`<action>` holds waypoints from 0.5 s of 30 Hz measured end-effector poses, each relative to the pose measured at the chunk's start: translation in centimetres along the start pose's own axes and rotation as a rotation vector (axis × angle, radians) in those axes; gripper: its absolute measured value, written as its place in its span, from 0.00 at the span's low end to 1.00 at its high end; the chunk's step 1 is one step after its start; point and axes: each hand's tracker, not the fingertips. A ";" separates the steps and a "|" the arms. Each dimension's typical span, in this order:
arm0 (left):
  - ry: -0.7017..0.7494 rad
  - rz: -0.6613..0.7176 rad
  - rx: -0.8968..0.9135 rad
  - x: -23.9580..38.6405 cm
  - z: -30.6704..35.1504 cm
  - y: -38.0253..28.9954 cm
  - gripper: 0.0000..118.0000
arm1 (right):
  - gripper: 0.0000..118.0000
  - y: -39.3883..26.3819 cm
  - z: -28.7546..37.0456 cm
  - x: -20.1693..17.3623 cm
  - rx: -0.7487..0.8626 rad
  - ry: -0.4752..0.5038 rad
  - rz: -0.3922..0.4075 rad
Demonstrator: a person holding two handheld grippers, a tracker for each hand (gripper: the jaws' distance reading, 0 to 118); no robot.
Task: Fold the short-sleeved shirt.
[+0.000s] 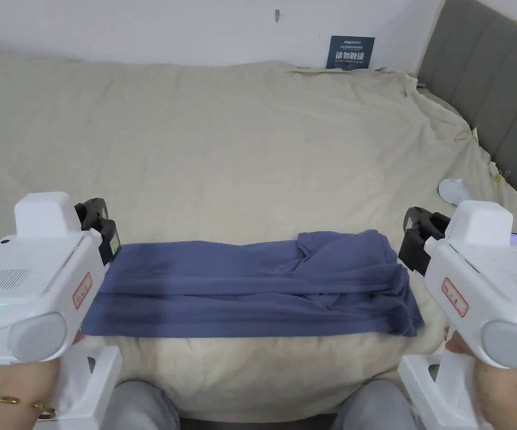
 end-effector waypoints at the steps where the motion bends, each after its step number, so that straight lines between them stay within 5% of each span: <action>1: -0.002 0.002 0.001 -0.1 0.1 -0.1 0.00 | 0.00 -0.2 -0.3 0.3 0.001 0.004 -0.007; 12: 0.038 -0.026 -0.011 -0.7 -0.7 1.0 0.00 | 0.00 -0.1 -1.0 0.2 -0.005 -0.002 -0.022; 15: 0.042 0.009 -0.150 -2.7 -2.6 2.2 0.00 | 0.00 -0.1 -1.3 0.0 -0.012 0.002 -0.017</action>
